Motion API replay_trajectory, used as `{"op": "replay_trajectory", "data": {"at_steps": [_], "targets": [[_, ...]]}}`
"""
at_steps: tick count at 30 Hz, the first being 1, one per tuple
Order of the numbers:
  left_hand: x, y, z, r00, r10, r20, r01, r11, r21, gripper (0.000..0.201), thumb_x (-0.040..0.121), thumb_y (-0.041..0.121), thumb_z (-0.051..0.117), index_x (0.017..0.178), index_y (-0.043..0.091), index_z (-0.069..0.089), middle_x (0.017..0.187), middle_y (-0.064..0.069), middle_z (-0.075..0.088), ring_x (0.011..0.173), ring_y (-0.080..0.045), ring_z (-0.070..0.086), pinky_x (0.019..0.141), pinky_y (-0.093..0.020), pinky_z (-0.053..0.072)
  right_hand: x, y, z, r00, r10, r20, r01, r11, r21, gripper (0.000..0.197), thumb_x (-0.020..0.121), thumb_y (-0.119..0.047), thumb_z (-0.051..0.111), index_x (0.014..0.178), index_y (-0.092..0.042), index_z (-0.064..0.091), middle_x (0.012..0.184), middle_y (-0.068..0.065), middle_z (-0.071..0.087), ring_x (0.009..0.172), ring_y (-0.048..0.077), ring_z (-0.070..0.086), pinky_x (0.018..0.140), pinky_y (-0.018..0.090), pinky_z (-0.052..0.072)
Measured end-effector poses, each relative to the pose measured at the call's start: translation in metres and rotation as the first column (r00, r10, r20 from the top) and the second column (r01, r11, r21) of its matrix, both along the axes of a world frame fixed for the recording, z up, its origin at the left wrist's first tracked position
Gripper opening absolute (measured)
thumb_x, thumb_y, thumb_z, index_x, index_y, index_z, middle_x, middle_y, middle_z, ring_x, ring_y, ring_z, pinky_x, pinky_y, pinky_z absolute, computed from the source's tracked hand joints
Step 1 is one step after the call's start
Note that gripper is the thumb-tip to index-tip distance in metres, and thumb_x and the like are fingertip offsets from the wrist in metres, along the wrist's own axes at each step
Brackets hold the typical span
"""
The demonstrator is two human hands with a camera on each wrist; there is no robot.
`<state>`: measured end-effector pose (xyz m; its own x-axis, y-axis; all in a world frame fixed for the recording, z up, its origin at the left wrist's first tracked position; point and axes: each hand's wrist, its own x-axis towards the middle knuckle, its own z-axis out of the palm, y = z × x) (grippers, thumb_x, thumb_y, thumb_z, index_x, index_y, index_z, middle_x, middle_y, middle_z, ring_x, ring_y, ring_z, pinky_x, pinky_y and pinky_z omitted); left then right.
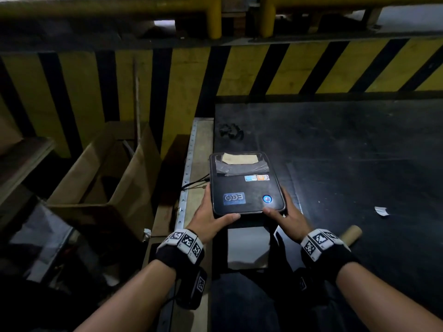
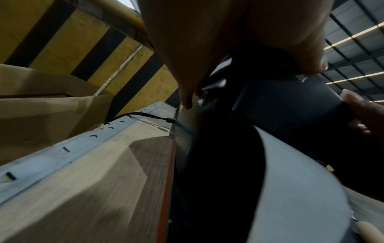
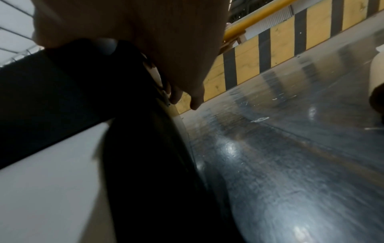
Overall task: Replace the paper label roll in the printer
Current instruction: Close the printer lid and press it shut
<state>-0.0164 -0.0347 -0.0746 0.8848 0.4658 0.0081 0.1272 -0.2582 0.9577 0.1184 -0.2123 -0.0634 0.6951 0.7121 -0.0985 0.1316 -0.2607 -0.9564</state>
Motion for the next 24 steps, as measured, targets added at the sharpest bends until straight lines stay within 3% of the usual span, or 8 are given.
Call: {"op": "replay_trajectory", "data": {"at_steps": [3, 8, 13, 16, 20, 24], "targets": [[0.0006, 0.0014, -0.0051, 1.000, 0.009, -0.007, -0.009, 1.000, 0.001, 0.091, 0.071, 0.022, 0.079, 0.137, 0.037, 0.018, 0.123, 0.032, 0.045, 0.108, 0.026, 0.047, 0.092, -0.001, 0.042, 0.0009, -0.0003, -0.0052, 1.000, -0.001, -0.016, 0.002, 1.000, 0.021, 0.052, 0.085, -0.010, 0.061, 0.118, -0.034, 0.030, 0.104, -0.022, 0.054, 0.082, -0.027, 0.054, 0.072, -0.005, 0.039], [0.0005, 0.0021, -0.0075, 1.000, 0.016, -0.019, -0.017, 1.000, -0.014, 0.095, 0.070, 0.025, 0.079, 0.142, 0.032, 0.018, 0.123, 0.031, 0.046, 0.109, 0.024, 0.048, 0.093, -0.005, 0.042, -0.0009, 0.0004, -0.0041, 1.000, -0.008, -0.006, 0.008, 0.999, 0.038, 0.054, 0.085, -0.008, 0.060, 0.120, -0.033, 0.027, 0.102, -0.026, 0.051, 0.078, -0.030, 0.052, 0.070, -0.007, 0.037], [0.0007, 0.0018, -0.0075, 1.000, 0.020, -0.008, -0.020, 1.000, -0.005, 0.093, 0.072, 0.020, 0.078, 0.143, 0.029, 0.017, 0.120, 0.031, 0.045, 0.103, 0.028, 0.047, 0.084, 0.003, 0.040, 0.0008, 0.0009, -0.0085, 1.000, -0.007, -0.024, 0.008, 0.998, 0.061, 0.052, 0.084, -0.011, 0.062, 0.119, -0.038, 0.034, 0.108, -0.023, 0.057, 0.089, -0.021, 0.057, 0.081, 0.001, 0.044], [0.0006, 0.0022, -0.0084, 1.000, 0.019, -0.019, -0.019, 1.000, -0.005, 0.095, 0.072, 0.024, 0.078, 0.143, 0.030, 0.016, 0.121, 0.033, 0.045, 0.104, 0.028, 0.047, 0.090, -0.001, 0.042, 0.0003, 0.0012, -0.0084, 0.999, -0.004, -0.031, 0.006, 0.997, 0.073, 0.055, 0.085, -0.009, 0.061, 0.122, -0.035, 0.031, 0.107, -0.023, 0.056, 0.088, -0.022, 0.057, 0.078, -0.001, 0.043], [0.0008, 0.0017, -0.0073, 1.000, 0.016, -0.021, -0.016, 1.000, -0.006, 0.096, 0.073, 0.022, 0.078, 0.145, 0.028, 0.015, 0.120, 0.032, 0.044, 0.102, 0.030, 0.046, 0.082, 0.005, 0.039, 0.0004, 0.0012, -0.0082, 0.999, -0.002, -0.045, 0.005, 0.997, 0.081, 0.054, 0.084, -0.010, 0.061, 0.121, -0.037, 0.033, 0.109, -0.020, 0.058, 0.091, -0.018, 0.058, 0.080, 0.002, 0.045], [0.0010, 0.0014, -0.0067, 1.000, 0.025, -0.017, -0.025, 1.000, -0.002, 0.097, 0.073, 0.020, 0.077, 0.145, 0.027, 0.013, 0.120, 0.032, 0.043, 0.101, 0.033, 0.044, 0.081, 0.007, 0.036, -0.0009, 0.0011, -0.0065, 0.998, -0.015, -0.057, 0.020, 0.995, 0.095, 0.052, 0.085, -0.006, 0.060, 0.118, -0.036, 0.033, 0.106, -0.022, 0.055, 0.086, -0.022, 0.057, 0.075, 0.000, 0.044]]}}
